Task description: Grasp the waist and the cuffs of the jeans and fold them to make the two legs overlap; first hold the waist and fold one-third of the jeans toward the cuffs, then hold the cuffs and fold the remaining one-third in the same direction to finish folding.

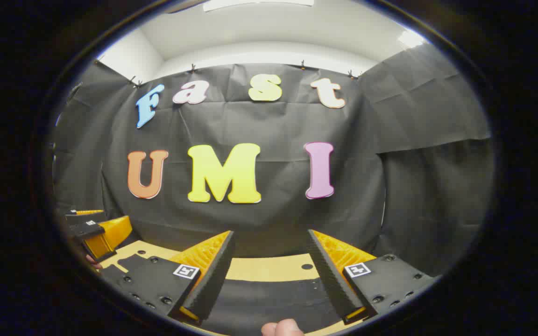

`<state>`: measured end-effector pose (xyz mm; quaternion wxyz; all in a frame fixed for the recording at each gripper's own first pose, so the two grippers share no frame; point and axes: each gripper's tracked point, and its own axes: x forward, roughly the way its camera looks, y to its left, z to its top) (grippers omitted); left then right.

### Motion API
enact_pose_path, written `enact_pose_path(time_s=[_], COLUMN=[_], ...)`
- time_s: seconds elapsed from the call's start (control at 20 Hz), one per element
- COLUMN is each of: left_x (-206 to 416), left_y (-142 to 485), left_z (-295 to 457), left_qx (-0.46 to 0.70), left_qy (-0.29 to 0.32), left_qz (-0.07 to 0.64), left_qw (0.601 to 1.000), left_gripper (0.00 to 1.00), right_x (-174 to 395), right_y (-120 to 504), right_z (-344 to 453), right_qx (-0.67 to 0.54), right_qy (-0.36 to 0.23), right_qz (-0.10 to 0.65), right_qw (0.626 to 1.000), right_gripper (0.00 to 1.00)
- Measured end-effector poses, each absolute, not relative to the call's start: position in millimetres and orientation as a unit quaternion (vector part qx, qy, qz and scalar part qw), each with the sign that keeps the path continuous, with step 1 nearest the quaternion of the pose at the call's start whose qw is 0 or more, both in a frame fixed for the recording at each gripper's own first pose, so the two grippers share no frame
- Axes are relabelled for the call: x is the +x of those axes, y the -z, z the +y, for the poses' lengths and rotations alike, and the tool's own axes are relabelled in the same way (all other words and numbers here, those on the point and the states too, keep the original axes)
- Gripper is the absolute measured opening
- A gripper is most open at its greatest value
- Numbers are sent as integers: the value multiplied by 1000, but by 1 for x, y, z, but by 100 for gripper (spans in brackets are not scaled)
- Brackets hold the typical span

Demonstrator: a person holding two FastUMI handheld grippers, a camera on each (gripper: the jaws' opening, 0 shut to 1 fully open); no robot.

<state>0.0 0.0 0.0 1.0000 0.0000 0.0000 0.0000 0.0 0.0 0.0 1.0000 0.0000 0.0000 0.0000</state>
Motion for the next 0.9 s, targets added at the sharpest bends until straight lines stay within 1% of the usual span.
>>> enact_pose_path(time_s=[0.1, 0.15, 0.2, 0.25, 0.3, 0.5, 0.6, 0.7, 0.75, 0.85, 0.9], left_x=[1, 2, 4, 6, 7, 12, 16, 18, 20, 22, 23], left_y=[-12, -16, -18, -19, -21, -23, -19, -17, -16, -13, -11], left_z=[33, 46, 55, 64, 72, 82, 83, 86, 88, 90, 93], left_qx=[-4, -6, -7, -9, -12, -11, -14, -12, -11, -12, -11], left_qy=[-4, -6, -11, -17, -22, -32, -30, -35, -38, -41, -42], left_qz=[2, 2, 3, 5, 4, -4, 2, 2, 4, 6, 7], left_qw=[1000, 1000, 1000, 1000, 1000, 999, 999, 999, 999, 999, 999], left_gripper=[98, 98, 100, 98, 98, 98, 98, 98, 98, 98, 98], right_x=[1, 2, 4, 6, 8, 18, 23, 28, 29, 32, 32], right_y=[-6, -11, -16, -18, -17, -16, -14, -13, -9, -5, -4], right_z=[33, 44, 52, 57, 62, 64, 65, 67, 69, 71, 72], right_qx=[-10, -12, -14, -15, -18, -25, -26, -26, -25, -25, -26], right_qy=[-9, -12, -14, -15, -14, -9, -9, -10, -11, -13, -14], right_qz=[8, 8, 7, 6, 7, 5, 8, 8, 13, 18, 19], right_qw=[1000, 1000, 1000, 1000, 1000, 1000, 1000, 1000, 1000, 999, 999], right_gripper=[92, 97, 93, 93, 93, 92, 97, 97, 92, 93, 97])
